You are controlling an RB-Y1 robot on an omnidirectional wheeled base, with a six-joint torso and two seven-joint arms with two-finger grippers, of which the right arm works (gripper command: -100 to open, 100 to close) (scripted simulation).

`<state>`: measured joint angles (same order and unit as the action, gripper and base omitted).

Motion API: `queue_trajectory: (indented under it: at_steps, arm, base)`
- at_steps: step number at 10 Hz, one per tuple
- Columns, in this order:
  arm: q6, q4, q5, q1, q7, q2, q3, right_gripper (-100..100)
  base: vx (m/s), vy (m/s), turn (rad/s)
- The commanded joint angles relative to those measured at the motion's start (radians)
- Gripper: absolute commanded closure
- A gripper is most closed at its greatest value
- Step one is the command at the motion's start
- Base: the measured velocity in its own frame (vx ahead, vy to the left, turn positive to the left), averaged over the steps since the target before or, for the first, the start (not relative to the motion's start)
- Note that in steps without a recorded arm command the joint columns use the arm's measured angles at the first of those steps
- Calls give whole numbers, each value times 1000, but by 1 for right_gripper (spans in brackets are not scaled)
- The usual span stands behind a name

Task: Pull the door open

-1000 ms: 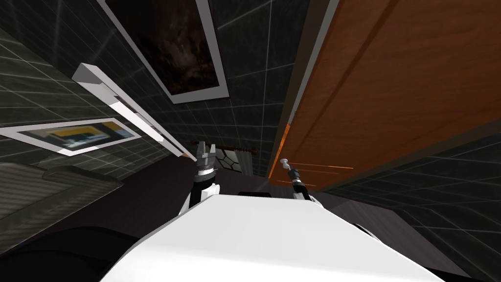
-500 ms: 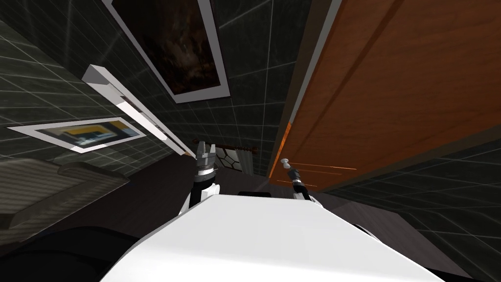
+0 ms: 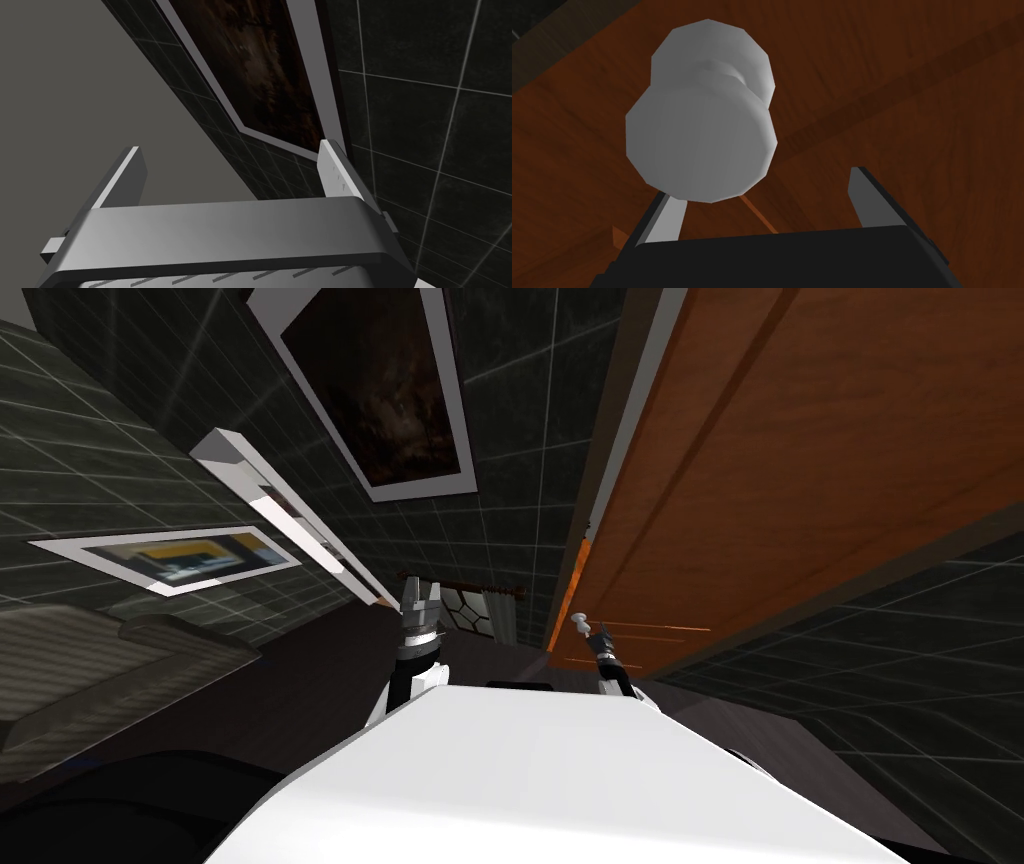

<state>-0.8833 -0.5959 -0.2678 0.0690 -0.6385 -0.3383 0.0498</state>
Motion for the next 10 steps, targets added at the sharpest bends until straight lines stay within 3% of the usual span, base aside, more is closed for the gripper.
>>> queue_trajectory:
  at_steps: [1, 10]
  arm:
    - [-25, 31, 4, 17, -20, 15, 14, -100]
    - [-3, 2, -83, 24, -260, 35, 66, -100]
  base:
    - [-17, 13, 31]
    - [-47, -7, 18]
